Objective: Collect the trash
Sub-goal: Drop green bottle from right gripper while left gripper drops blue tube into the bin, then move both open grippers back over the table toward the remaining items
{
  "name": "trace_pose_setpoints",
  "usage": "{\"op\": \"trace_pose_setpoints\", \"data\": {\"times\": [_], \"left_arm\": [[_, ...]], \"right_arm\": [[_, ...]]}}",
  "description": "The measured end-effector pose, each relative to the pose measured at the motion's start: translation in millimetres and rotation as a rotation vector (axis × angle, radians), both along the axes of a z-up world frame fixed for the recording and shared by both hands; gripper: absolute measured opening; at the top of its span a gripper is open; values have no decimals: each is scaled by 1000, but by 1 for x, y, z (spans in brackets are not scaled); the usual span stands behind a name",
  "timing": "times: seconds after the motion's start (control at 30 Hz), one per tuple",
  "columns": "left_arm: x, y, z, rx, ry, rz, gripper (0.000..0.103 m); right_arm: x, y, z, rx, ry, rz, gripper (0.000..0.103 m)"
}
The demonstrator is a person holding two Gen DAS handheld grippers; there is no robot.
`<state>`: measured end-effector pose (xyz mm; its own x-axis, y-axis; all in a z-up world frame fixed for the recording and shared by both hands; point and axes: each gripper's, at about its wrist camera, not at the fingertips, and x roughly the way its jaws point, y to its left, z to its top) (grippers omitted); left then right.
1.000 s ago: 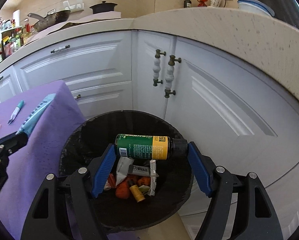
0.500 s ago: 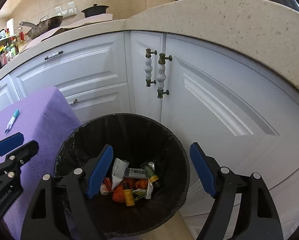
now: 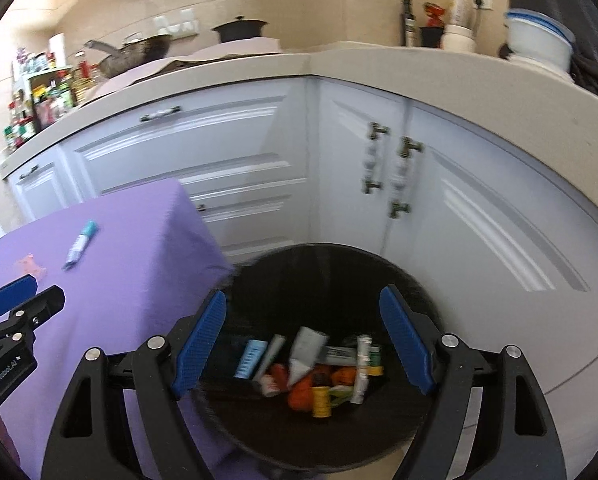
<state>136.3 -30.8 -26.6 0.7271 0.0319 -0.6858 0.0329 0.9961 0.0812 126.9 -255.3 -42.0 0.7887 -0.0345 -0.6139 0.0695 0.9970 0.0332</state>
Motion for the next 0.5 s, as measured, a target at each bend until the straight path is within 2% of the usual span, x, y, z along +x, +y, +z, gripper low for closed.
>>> {"op": "trace_pose_setpoints", "data": {"times": [0.5], "left_arm": [[-6, 109, 5, -1, -13, 209, 46]], "right_arm": [[21, 100, 8, -17, -3, 188, 77]]}}
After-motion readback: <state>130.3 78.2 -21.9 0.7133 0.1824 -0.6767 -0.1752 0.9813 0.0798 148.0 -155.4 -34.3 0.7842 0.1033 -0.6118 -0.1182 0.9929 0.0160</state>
